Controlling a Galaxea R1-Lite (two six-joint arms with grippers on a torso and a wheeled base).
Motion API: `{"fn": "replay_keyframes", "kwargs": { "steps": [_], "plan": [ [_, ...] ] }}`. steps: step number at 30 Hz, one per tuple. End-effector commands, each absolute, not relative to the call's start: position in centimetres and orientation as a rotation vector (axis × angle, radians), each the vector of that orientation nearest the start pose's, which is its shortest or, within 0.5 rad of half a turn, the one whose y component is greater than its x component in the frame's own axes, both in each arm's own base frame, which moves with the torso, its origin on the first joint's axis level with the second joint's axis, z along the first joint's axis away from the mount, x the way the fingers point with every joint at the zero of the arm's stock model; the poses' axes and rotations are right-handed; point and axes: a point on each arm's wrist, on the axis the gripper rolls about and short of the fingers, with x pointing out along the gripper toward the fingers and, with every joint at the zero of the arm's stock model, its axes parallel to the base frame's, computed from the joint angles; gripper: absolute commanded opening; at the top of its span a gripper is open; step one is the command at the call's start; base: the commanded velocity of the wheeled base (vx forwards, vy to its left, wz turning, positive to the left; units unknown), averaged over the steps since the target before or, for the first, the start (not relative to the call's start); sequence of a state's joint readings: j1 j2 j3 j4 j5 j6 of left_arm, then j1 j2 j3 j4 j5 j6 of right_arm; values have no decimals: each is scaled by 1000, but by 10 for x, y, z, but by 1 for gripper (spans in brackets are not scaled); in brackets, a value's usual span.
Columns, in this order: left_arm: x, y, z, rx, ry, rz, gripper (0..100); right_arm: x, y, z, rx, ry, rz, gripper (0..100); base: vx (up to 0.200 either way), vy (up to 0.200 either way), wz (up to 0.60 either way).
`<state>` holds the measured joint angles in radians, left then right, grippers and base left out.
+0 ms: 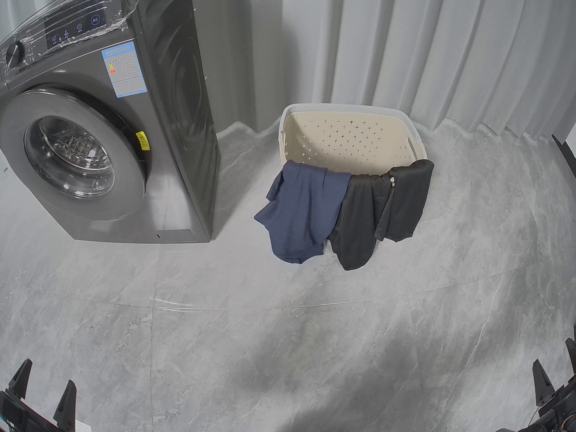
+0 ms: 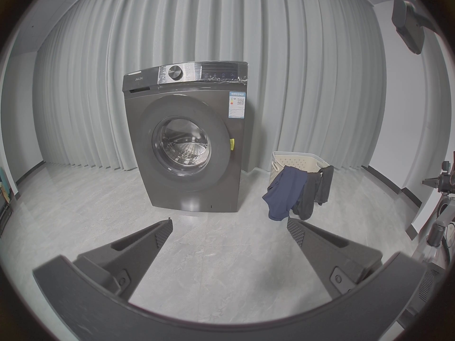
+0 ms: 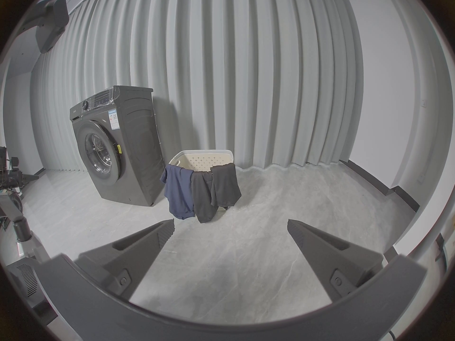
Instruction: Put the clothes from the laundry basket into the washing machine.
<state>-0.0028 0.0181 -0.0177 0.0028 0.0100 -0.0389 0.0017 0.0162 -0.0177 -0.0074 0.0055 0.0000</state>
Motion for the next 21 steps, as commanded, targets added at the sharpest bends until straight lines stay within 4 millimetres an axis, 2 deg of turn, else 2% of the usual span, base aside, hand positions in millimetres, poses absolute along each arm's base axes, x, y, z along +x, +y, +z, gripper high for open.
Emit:
{"fn": "replay_keyframes", "kwargs": {
  "steps": [1,2,20,21],
  "plan": [
    [-23,0,76,-40,4,8,100,-23,0,76,0,-8,8,100,0,0,0],
    [-23,0,76,-40,4,8,100,-23,0,76,0,-8,8,100,0,0,0],
    [-23,0,76,-41,4,8,100,-23,0,76,0,-8,8,100,200,0,0],
    [-23,0,76,-41,4,8,100,-23,0,76,0,-8,8,100,0,0,0]
  ]
}}
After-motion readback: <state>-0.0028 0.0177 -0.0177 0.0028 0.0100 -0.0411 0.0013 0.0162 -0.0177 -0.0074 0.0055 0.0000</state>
